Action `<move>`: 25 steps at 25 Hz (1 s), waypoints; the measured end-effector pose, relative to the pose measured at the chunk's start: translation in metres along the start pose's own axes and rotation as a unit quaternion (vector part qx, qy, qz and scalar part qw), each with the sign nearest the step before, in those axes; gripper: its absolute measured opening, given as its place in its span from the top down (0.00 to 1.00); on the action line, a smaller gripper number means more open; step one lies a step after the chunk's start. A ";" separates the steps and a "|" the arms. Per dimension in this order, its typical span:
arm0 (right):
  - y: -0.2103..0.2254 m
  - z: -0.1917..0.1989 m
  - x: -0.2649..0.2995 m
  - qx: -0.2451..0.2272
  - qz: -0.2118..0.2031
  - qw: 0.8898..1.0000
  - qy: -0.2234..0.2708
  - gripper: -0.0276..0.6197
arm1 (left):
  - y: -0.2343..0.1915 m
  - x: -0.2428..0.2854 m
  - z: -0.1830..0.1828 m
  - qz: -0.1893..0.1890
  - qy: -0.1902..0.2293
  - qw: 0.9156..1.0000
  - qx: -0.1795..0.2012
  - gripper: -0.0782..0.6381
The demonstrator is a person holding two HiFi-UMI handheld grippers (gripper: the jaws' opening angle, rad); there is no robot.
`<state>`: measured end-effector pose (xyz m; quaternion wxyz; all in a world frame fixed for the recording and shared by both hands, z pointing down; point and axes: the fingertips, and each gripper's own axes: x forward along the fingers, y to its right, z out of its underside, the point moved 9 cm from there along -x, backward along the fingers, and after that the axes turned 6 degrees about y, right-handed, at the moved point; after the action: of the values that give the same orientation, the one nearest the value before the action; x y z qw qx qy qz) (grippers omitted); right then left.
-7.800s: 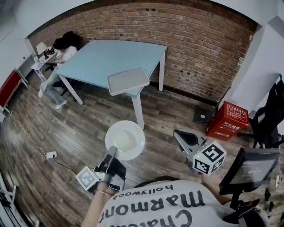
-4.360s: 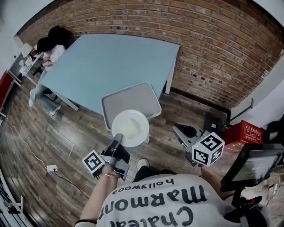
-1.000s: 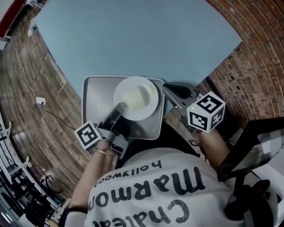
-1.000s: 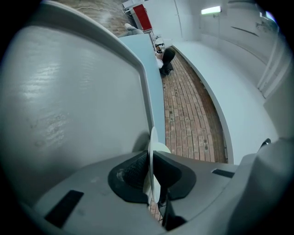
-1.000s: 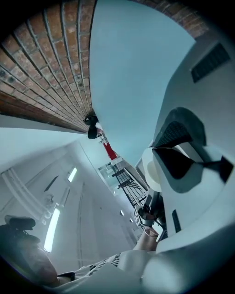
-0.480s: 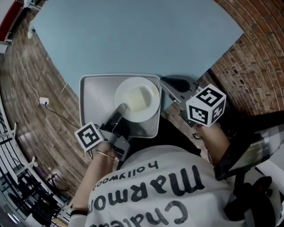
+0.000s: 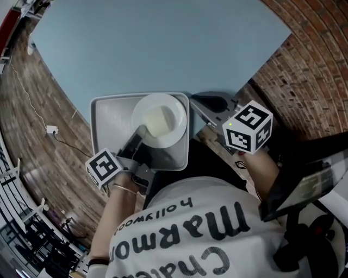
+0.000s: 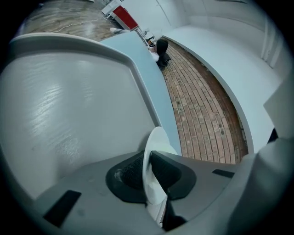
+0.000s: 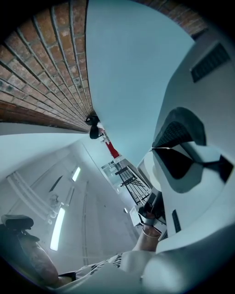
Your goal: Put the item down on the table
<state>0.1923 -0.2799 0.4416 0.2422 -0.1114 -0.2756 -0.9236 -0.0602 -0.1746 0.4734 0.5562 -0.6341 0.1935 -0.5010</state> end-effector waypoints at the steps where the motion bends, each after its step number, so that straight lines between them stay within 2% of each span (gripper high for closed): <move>1: 0.001 -0.001 -0.001 0.000 0.001 1.000 0.001 0.94 | 0.001 0.001 -0.001 -0.001 0.001 1.000 0.004 0.86; 7: 0.001 -0.002 -0.004 0.002 0.006 1.000 0.004 0.94 | 0.003 0.002 -0.003 -0.004 0.004 1.000 0.018 0.86; 11: 0.000 -0.007 -0.003 0.000 0.005 1.000 0.008 0.94 | 0.002 -0.002 -0.006 -0.039 0.005 0.998 0.050 0.85; 14: -0.001 -0.008 -0.003 -0.002 0.004 1.000 0.009 0.94 | 0.008 0.004 -0.005 -0.015 0.003 0.997 0.070 0.84; 17: -0.001 -0.007 -0.004 -0.003 0.002 1.000 0.007 0.94 | 0.007 0.001 -0.005 -0.047 0.003 0.994 0.098 0.83; 20: -0.001 -0.006 -0.005 -0.004 0.002 1.000 0.005 0.94 | 0.009 0.002 -0.007 -0.055 0.003 0.991 0.119 0.83; 25: -0.003 -0.005 -0.006 -0.006 0.002 1.000 0.003 0.94 | 0.009 0.001 -0.007 -0.071 0.007 0.990 0.124 0.82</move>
<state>0.1953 -0.2780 0.4343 0.2443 -0.1105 -0.2693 -0.9250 -0.0630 -0.1814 0.4646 0.5919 -0.5687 0.0883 -0.5643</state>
